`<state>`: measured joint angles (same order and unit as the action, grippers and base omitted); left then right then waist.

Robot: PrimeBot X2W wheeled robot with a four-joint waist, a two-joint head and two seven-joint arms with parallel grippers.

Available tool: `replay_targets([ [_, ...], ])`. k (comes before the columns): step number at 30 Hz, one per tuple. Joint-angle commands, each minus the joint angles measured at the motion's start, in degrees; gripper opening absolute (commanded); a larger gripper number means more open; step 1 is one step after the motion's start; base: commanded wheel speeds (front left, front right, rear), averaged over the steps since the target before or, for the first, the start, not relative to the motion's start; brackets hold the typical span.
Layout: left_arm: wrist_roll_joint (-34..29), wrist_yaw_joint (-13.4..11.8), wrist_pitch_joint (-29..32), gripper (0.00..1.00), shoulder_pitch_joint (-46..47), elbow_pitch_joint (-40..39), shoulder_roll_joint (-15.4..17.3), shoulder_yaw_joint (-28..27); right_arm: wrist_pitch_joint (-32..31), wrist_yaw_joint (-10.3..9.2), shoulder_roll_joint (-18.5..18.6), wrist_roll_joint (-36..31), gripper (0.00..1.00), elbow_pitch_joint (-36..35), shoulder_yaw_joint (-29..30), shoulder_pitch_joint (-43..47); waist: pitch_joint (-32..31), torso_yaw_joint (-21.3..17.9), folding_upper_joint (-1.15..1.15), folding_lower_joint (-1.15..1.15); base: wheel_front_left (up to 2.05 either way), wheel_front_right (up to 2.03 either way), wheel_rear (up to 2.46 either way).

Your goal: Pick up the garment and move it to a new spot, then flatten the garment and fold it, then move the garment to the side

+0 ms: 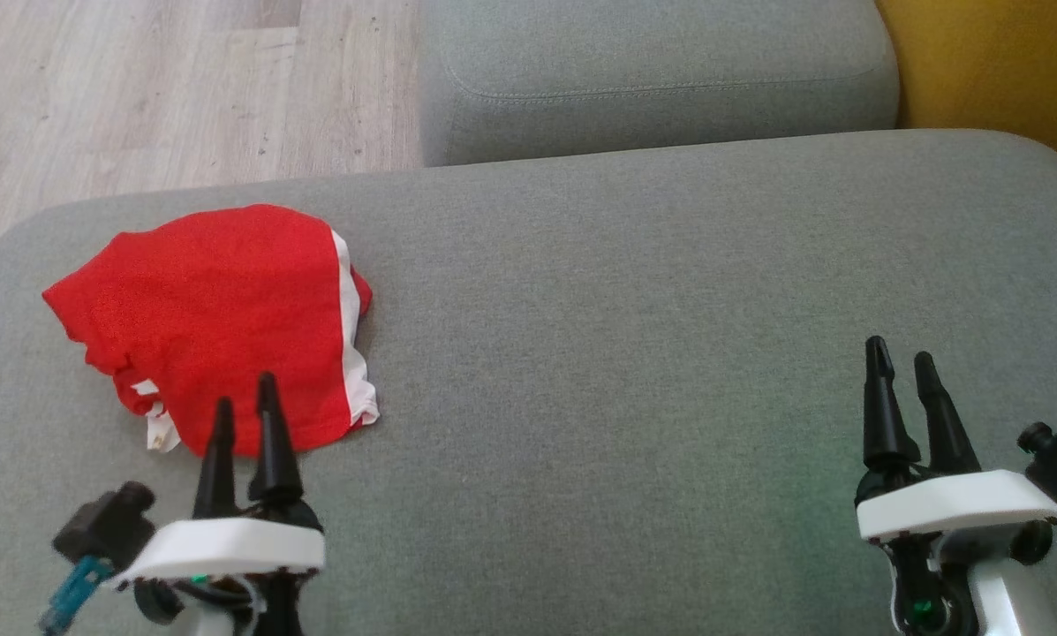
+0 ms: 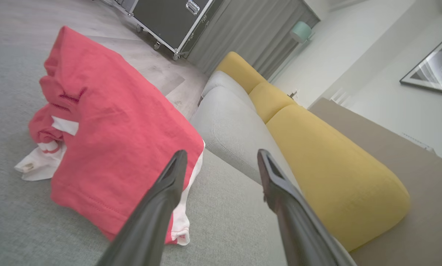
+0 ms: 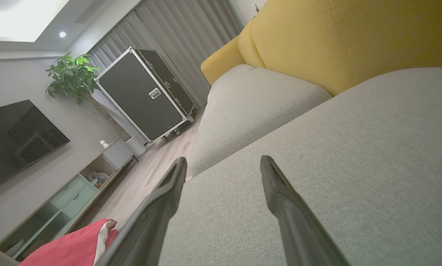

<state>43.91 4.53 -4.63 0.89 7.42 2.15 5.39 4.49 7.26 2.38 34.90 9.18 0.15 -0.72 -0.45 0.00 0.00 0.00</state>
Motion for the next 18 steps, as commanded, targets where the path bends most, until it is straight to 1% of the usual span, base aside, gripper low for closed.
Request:
replay_targets([
  [1,-1.87,-0.12,-0.71,1.00,2.40,-1.77,0.69,-0.34,0.80,0.14,0.35,-2.04,1.00,-2.45,-1.03,-3.14,0.01,0.00,0.00,0.00,0.00,0.00,0.00],
  [8,-8.48,-1.13,-1.88,1.00,2.97,-0.92,1.77,2.84,1.98,0.15,0.37,-8.49,1.00,-2.82,-1.83,-3.23,-0.04,-0.11,0.00,0.00,0.00,0.00,0.00],
  [18,-16.53,-4.13,-3.56,1.00,4.02,0.36,3.83,7.55,3.67,0.16,0.40,-17.50,1.00,-3.01,-2.89,-3.25,-0.17,-0.31,0.00,0.00,0.00,0.00,0.00],
])
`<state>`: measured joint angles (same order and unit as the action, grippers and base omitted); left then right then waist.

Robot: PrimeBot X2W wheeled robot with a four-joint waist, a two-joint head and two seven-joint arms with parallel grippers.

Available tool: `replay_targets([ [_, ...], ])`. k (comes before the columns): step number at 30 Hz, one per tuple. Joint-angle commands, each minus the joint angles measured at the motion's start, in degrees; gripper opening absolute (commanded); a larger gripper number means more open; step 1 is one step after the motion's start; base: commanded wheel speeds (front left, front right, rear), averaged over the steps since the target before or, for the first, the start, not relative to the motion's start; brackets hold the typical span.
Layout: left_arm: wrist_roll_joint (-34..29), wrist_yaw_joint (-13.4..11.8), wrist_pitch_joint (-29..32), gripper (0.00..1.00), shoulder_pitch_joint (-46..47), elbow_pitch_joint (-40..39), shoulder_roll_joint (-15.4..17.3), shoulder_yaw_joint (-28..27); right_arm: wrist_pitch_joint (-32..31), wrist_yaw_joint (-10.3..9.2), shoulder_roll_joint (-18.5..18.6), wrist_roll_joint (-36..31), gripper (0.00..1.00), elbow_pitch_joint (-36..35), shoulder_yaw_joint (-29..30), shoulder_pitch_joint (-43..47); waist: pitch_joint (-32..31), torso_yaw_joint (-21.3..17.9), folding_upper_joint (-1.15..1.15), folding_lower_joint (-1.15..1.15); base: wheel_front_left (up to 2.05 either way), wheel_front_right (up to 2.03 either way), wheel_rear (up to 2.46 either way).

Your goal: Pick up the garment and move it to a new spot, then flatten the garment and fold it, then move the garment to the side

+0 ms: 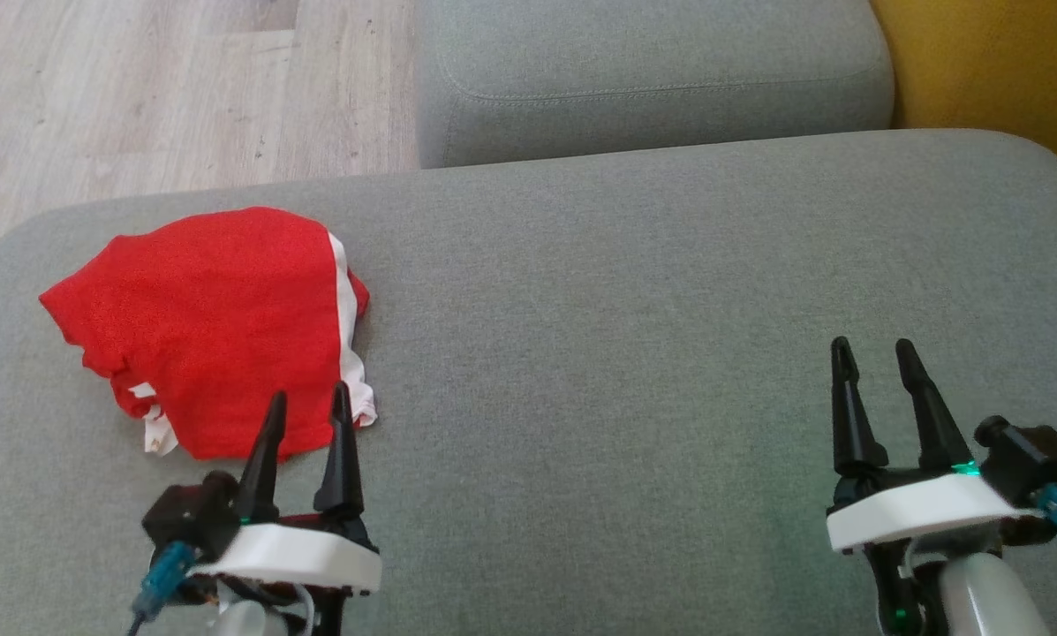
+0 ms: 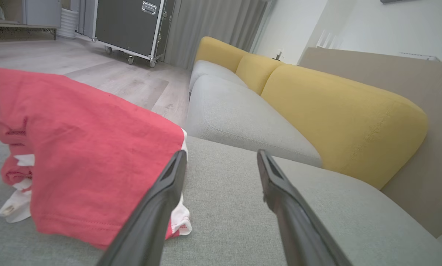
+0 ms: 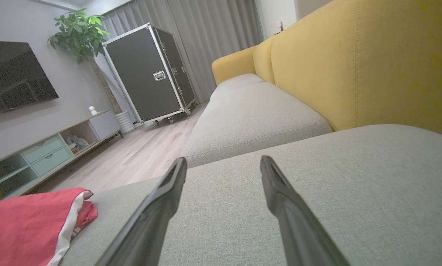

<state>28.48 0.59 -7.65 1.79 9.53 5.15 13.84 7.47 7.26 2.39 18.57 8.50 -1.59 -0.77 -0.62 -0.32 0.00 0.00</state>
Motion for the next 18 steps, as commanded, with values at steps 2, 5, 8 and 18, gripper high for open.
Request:
replay_targets([
  [2,-2.29,-0.92,-0.88,1.00,3.17,-1.24,1.08,-0.27,1.03,0.17,0.39,-2.98,1.00,-2.38,-1.40,-3.21,-0.04,0.00,0.00,0.00,0.00,0.00,0.00],
  [5,-4.24,-1.63,-1.38,1.00,3.41,-0.72,1.54,0.81,1.54,0.17,0.40,-5.64,1.00,-2.49,-1.82,-3.23,-0.09,-0.06,0.00,0.00,0.00,0.00,0.00],
  [8,-6.42,-2.50,-1.89,1.00,3.73,-0.96,1.97,2.03,2.05,0.18,0.41,-8.85,1.00,-2.79,-2.43,-3.34,-0.07,-0.08,0.00,0.00,0.00,0.00,0.00],
  [18,-12.86,-5.30,-3.57,1.00,4.34,-1.89,3.26,5.13,3.73,0.19,0.43,-18.25,1.00,-3.50,-4.14,-3.24,-0.02,-0.24,0.00,0.00,0.00,0.00,0.00],
])
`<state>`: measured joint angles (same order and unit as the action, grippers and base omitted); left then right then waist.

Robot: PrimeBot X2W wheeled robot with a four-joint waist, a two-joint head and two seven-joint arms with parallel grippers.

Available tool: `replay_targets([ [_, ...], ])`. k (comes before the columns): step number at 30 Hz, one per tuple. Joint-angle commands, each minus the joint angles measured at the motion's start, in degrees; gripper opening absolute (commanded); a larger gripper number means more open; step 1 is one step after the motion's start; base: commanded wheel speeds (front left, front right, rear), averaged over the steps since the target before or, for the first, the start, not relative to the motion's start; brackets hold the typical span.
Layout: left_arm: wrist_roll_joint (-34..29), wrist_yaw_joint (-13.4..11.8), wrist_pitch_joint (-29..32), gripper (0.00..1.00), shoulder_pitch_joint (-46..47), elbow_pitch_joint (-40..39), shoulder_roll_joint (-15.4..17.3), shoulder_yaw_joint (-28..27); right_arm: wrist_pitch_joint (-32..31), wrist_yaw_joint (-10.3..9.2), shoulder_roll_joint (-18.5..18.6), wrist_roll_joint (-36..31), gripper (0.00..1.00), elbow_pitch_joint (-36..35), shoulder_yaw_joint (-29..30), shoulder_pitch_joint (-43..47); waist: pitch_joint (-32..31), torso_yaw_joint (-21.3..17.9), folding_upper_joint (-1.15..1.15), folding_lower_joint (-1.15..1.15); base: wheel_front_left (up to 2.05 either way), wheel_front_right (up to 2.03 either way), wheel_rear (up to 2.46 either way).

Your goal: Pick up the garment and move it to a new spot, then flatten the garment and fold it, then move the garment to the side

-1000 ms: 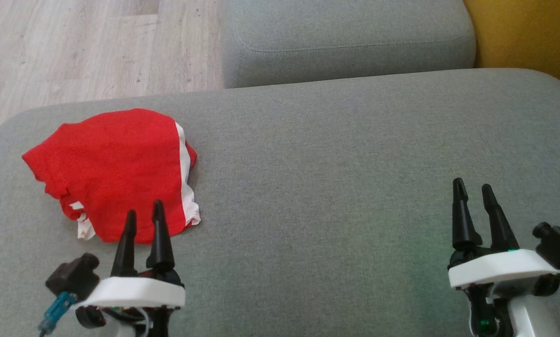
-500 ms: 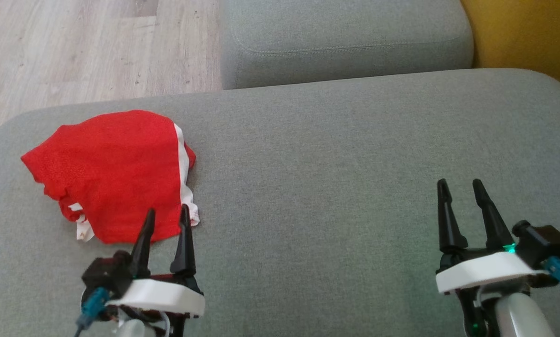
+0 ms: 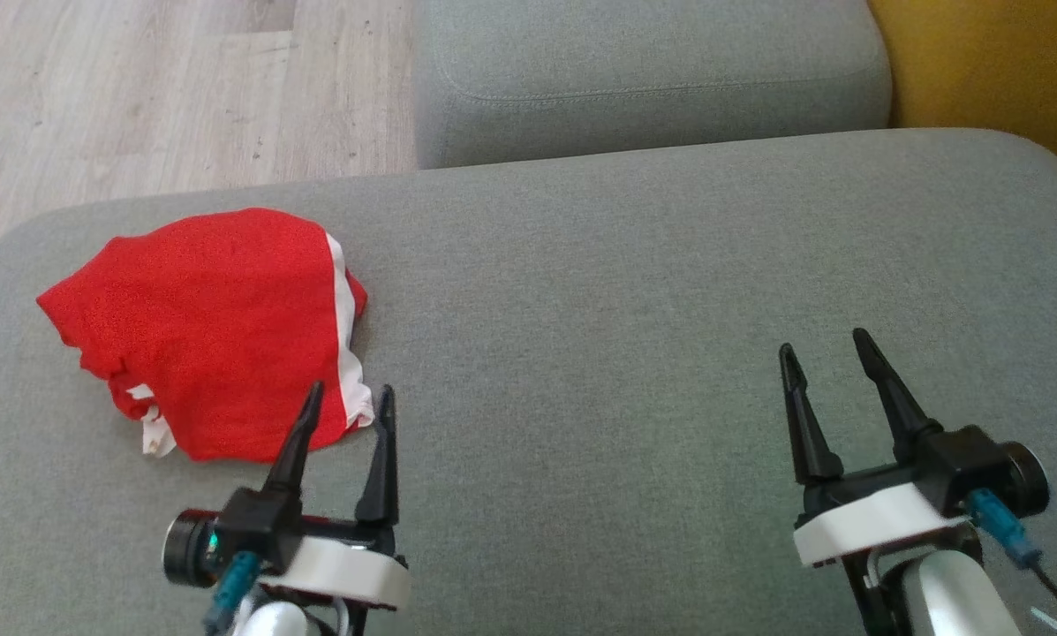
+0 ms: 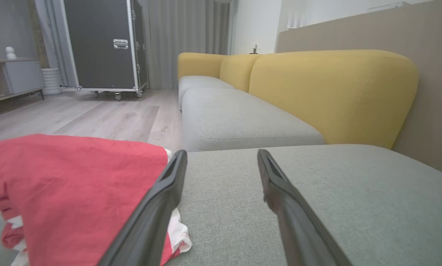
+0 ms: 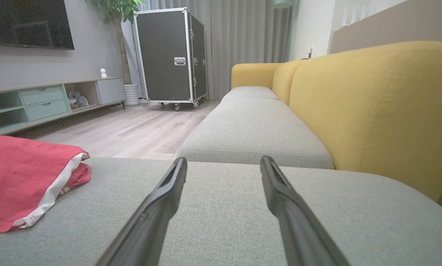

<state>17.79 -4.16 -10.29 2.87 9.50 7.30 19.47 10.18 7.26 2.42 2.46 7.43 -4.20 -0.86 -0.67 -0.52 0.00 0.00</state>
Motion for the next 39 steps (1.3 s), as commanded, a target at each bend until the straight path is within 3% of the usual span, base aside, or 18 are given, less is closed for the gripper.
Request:
replay_targets([
  [1,-3.07,-0.75,-1.10,1.00,3.36,-1.83,1.34,-0.04,1.19,0.20,0.40,-3.08,1.00,-2.51,-1.69,-3.20,0.06,-0.06,0.00,0.00,0.00,0.00,0.00],
  [8,-9.05,-2.68,-2.27,1.00,4.39,-1.80,2.81,3.71,2.37,0.21,0.42,-8.81,1.00,-3.25,-2.92,-3.52,0.28,-0.24,0.00,0.00,0.00,0.00,0.00],
  [15,-9.05,-3.50,-3.28,1.00,3.95,-4.15,1.98,2.88,3.39,0.22,0.43,-7.75,1.00,-4.05,-2.22,-3.12,0.52,-0.13,0.00,0.00,0.00,0.00,0.00],
  [19,-7.26,-1.74,-4.13,1.00,1.85,-7.22,-0.33,-1.88,4.23,0.23,0.45,-3.12,1.00,-3.34,-1.79,-2.54,0.59,0.02,0.00,0.00,0.00,0.00,0.00],
  [27,-5.55,4.96,-4.71,1.00,-0.95,-5.06,-3.77,-9.32,4.82,0.23,0.45,8.57,1.00,0.73,-1.49,-1.48,0.19,0.25,0.00,0.00,0.00,0.00,0.00],
  [32,-6.93,5.71,-4.71,1.00,-1.40,-2.44,-4.28,-10.85,4.82,0.23,0.45,12.95,1.00,4.42,-1.82,-1.62,0.04,0.09,0.00,0.00,0.00,0.00,0.00],
  [39,-6.38,5.05,-4.71,1.00,-0.95,0.19,-4.40,-10.30,4.82,0.23,0.45,12.77,1.00,4.54,-1.52,-2.34,0.02,-0.15,0.00,0.00,0.00,0.00,0.00],
])
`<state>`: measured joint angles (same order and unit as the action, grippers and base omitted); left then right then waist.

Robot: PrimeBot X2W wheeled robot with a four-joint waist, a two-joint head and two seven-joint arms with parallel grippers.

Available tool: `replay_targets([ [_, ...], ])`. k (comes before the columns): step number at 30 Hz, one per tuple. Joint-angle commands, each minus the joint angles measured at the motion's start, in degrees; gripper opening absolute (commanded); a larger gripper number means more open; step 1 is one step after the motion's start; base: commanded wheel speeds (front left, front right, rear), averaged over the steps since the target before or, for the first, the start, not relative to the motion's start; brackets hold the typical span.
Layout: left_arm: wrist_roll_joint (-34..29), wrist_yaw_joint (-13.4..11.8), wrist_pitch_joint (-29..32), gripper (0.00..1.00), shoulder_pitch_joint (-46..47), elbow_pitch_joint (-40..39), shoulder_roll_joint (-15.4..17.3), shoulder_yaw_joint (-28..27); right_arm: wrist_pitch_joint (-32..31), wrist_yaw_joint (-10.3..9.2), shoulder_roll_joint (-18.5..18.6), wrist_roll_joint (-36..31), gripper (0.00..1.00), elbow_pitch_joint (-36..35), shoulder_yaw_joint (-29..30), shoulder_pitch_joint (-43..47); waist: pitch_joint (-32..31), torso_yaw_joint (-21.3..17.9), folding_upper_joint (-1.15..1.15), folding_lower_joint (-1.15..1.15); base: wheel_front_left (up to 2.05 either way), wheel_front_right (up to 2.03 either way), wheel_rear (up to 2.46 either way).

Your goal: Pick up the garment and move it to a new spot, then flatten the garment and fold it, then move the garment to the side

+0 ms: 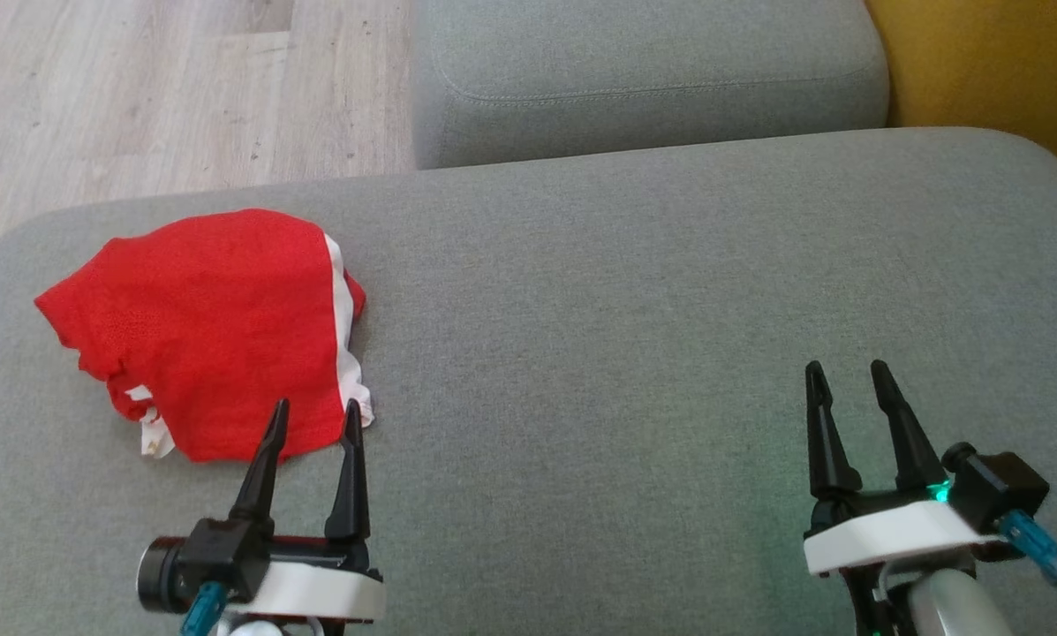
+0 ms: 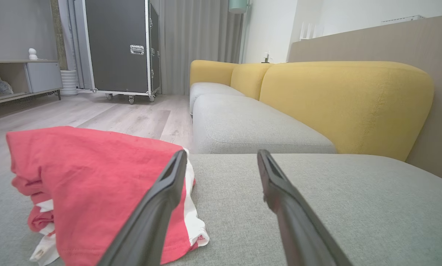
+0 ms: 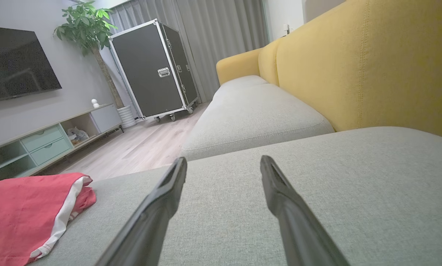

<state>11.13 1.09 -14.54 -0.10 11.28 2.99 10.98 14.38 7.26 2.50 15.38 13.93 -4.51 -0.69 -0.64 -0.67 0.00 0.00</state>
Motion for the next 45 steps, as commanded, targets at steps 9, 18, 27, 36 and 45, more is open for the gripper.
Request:
replay_targets([
  [9,0.98,-0.72,-0.46,1.00,2.30,-1.83,-0.11,-1.65,0.62,0.23,0.38,-0.28,1.00,-2.51,-1.35,-2.26,-0.26,0.53,0.00,0.00,0.00,0.00,0.00],
  [18,1.11,-1.21,-0.46,1.00,1.83,-2.02,-0.11,-2.77,0.62,0.23,0.38,0.21,1.00,-2.66,-3.48,-1.54,-1.42,3.73,0.00,0.00,0.00,0.00,0.00],
  [27,0.28,-1.09,-0.46,1.00,0.70,-1.71,-0.11,-5.18,0.62,0.23,0.38,1.94,1.00,-2.74,-7.13,-0.40,-3.15,10.50,0.00,0.00,0.00,0.00,0.00],
  [36,-0.47,-0.21,-0.46,1.00,-0.69,-1.85,-0.11,-7.20,0.62,0.23,0.38,4.06,1.00,-3.20,-10.20,0.61,-4.47,17.60,0.00,0.00,0.00,0.00,0.00],
  [45,-1.16,-0.68,-0.46,1.00,-2.37,-3.05,-0.11,-7.09,0.62,0.23,0.38,5.77,1.00,-3.06,-11.12,1.30,-5.04,21.51,0.00,0.00,0.00,0.00,0.00],
])
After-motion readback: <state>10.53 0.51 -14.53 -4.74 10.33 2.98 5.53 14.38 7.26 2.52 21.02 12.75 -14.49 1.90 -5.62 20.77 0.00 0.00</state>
